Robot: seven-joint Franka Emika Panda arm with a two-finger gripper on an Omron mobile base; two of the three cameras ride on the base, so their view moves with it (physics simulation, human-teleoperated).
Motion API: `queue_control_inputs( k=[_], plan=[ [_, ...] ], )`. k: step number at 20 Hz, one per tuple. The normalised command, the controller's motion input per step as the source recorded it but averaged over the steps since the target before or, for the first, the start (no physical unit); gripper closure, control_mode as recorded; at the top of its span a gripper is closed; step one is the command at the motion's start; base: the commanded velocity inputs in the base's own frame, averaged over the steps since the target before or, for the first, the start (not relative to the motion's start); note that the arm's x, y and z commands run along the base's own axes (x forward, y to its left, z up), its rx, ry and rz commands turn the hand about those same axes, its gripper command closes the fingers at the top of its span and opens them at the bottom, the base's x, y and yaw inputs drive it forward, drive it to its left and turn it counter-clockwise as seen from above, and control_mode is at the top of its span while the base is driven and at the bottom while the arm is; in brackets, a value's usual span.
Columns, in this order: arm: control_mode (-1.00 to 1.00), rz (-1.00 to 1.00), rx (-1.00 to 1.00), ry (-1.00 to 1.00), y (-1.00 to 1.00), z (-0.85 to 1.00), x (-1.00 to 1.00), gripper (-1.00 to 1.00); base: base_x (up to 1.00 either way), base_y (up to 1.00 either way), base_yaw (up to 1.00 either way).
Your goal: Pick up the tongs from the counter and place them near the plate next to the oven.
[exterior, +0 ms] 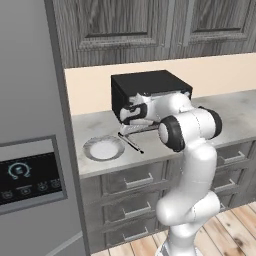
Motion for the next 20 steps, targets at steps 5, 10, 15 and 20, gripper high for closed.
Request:
queue_control_inputs(
  k=[5, 10, 15, 20],
  plan=[
    [-1.00, -0.11, 0.00, -0.20, 0.00, 0.65, -1.00, -1.00, 0.00, 0.00, 0.00],
    [-1.00, -0.15, 0.00, -0.11, -0.09, 0.37, -1.00, -1.00, 0.00, 0.00, 0.00],
    [-1.00, -0.16, 0.00, -0.05, -0.20, 0.28, -1.00, -1.00, 0.00, 0.00, 0.00],
    [-1.00, -0.12, 0.00, -0.05, -0.22, 0.23, -1.00, -1.00, 0.00, 0.00, 0.00]
  ],
)
